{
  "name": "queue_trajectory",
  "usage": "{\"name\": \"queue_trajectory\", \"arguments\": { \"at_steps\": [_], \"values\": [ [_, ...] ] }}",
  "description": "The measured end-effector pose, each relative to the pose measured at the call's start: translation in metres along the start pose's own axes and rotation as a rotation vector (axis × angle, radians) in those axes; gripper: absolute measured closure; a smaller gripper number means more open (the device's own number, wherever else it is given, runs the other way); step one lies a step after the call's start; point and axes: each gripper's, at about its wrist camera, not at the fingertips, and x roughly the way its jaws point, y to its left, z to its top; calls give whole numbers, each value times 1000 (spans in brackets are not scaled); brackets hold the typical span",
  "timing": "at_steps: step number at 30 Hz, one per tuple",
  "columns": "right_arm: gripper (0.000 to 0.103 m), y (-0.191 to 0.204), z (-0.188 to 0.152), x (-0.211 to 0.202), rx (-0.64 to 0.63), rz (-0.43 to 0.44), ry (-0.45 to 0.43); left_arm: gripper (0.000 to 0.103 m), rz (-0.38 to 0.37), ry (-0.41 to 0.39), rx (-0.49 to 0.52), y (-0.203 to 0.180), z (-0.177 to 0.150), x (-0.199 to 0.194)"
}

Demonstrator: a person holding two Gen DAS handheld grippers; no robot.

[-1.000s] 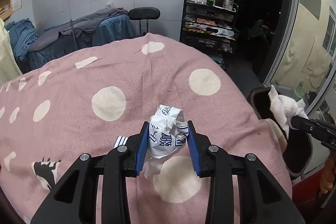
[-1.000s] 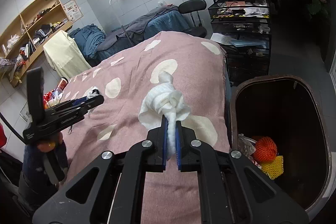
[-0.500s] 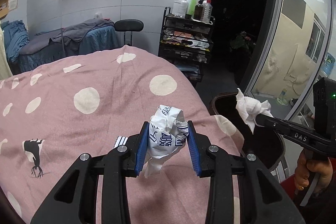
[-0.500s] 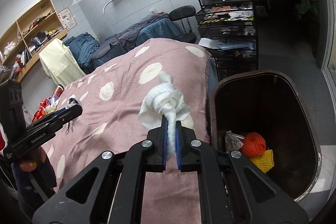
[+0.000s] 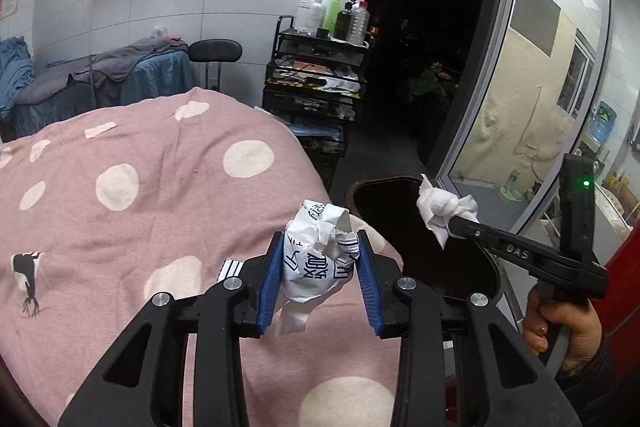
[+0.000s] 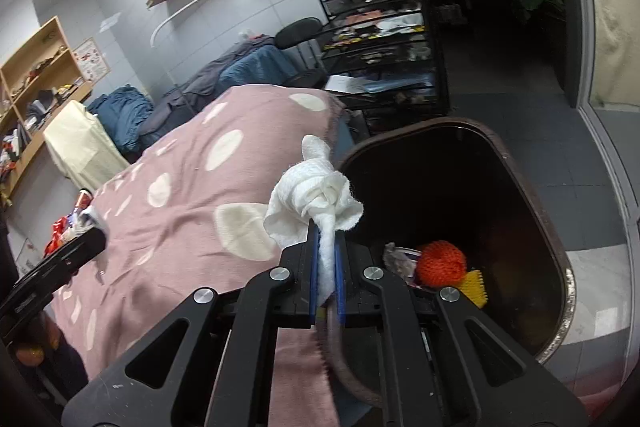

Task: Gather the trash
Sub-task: 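Open the left tool over the bin to drop the crumpled white paper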

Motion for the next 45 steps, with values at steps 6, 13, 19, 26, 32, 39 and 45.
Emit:
{"name": "queue_trajectory", "arguments": {
  "at_steps": [6, 13, 19, 26, 32, 39, 45],
  "values": [
    [95, -21, -3, 13, 11, -114, 22, 68, -25, 7, 13, -11, 0, 5],
    [95, -44, -12, 35, 38, -178, 72, 68, -46, 19, 13, -19, -1, 11],
    [72, -57, -24, 55, 65, -215, 145, 68, -62, 31, 18, -24, -2, 15],
    [28, -58, -32, 48, 84, -209, 123, 67, -89, 47, 20, -31, -3, 20],
    [22, -57, -26, 34, 84, -216, 57, 67, -118, 60, 35, -44, -2, 27],
    [14, -58, -13, 11, 93, -230, -32, 67, -154, 77, 66, -60, 5, 40],
    [13, -61, -2, -7, 99, -266, -86, 67, -186, 110, 91, -76, 11, 58]
  ]
}}
